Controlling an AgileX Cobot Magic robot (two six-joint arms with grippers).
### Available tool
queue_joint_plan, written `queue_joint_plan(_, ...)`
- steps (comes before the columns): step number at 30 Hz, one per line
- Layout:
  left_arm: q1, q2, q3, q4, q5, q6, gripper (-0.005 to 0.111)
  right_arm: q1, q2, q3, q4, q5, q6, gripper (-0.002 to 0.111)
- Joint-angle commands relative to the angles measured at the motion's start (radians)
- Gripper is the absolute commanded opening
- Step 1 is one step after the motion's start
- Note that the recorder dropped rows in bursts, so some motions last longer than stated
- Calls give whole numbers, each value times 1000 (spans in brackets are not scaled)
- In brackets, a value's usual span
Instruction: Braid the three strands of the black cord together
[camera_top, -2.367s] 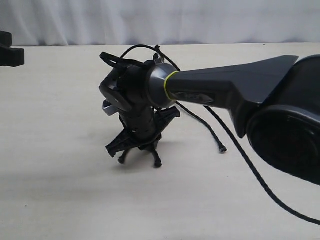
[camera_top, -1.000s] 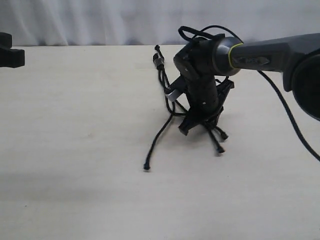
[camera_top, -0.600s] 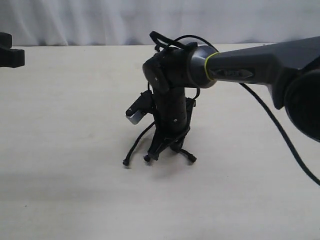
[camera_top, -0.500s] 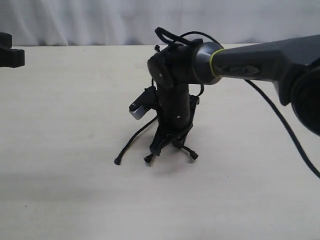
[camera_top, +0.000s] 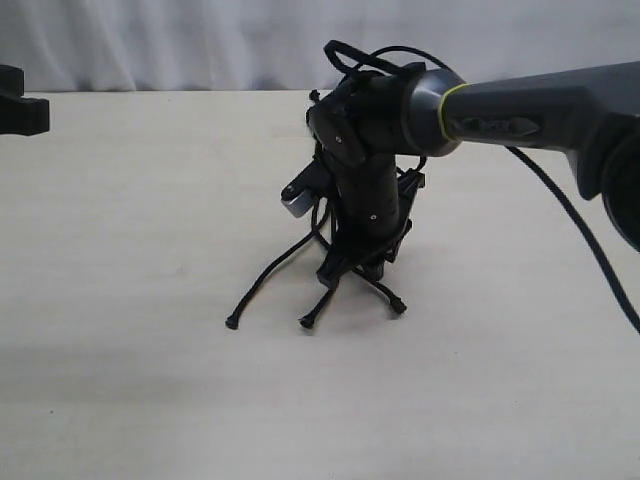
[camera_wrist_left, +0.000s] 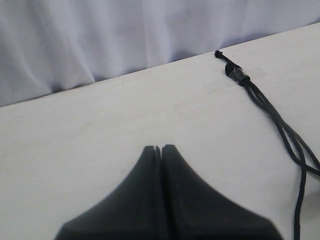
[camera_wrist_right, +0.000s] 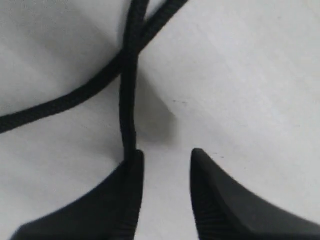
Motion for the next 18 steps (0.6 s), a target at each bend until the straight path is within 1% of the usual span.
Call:
queue_joint_plan(1, 4, -3, 4, -11, -8, -6, 0, -4, -8, 3, -12, 2, 55, 55)
queue_joint_plan(2, 4, -3, 4, -11, -8, -6, 0, -4, -11, 3, -20, 0, 66, 62)
queue_joint_plan(4, 4, -3, 4, -11, -8, -6, 0, -4, -26, 3, -34, 12, 66, 70)
queue_joint_plan(6, 4, -3, 4, -11, -8, -6, 0, -4, -63, 3, -34, 22, 66, 72)
queue_joint_plan(8, 4, -3, 4, -11, -8, -6, 0, -4, -123, 3, -29, 34, 93, 70)
queue_joint_plan(10, 4, -3, 4, -13, -8, -6, 0, -4, -190, 3, -21, 40, 98, 63)
queue_joint_plan(13, 4, -5, 4, -31, -12, -4, 0, -4, -311, 9, 24, 5, 126, 44)
queue_joint_plan(15, -5, -21, 8, -31, -12, -5, 0, -4, -411, 43, 21, -79, 183, 29)
queue_joint_plan(18, -37, -88, 57, -31, -87, -5, 0, -4, -573, 144, 18, -257, 251, 8)
